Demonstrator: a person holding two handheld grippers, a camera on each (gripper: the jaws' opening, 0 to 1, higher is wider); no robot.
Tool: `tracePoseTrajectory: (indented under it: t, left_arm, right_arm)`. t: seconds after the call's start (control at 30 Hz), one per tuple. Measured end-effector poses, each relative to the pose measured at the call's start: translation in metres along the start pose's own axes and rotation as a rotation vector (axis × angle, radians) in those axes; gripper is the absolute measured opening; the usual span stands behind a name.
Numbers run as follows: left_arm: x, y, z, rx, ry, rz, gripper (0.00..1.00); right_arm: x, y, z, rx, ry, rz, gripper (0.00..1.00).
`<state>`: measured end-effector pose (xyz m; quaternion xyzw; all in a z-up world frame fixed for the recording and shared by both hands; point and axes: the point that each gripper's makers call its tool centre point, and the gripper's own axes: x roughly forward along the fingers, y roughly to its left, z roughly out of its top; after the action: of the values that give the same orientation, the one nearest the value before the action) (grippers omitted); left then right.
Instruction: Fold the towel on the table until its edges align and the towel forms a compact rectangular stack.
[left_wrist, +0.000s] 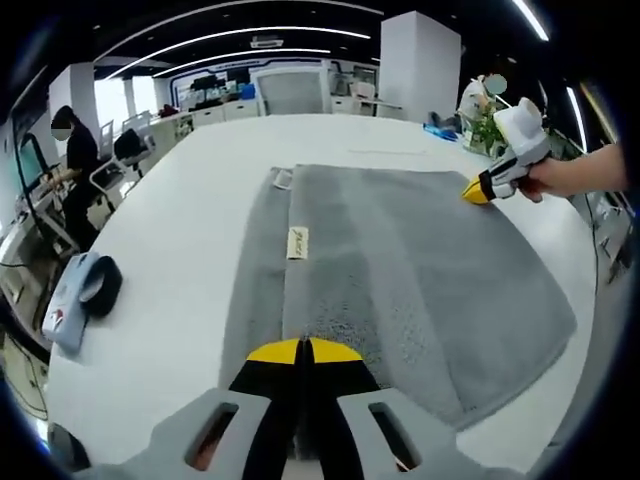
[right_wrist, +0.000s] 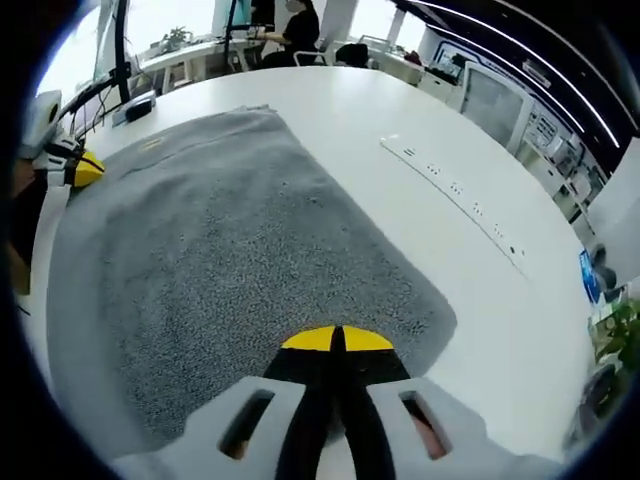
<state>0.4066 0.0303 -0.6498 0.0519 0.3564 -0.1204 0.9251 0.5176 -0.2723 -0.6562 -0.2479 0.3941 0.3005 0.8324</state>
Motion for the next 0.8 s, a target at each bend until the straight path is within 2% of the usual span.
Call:
tracePoseTrajectory:
  t: [0.17,0.47,0.8]
  left_arm:
    - [0.003,0.001,0.002,0.017,0.010,-0.002,0.02]
    - [0.006,0.001,0.004,0.041,0.029,-0.019,0.01]
    - [0.007,-0.001,0.005,0.059,0.069,-0.044,0.01]
  right_arm:
    - [-0.007,0.002,-0.009,0.039,-0.010,0.008,0.00]
    - [-0.010,0.004,-0.013,0.003,0.009,-0.010,0.00]
    - [-0.015,0.003,-0.019,0.005,0.027,-0.019,0.00]
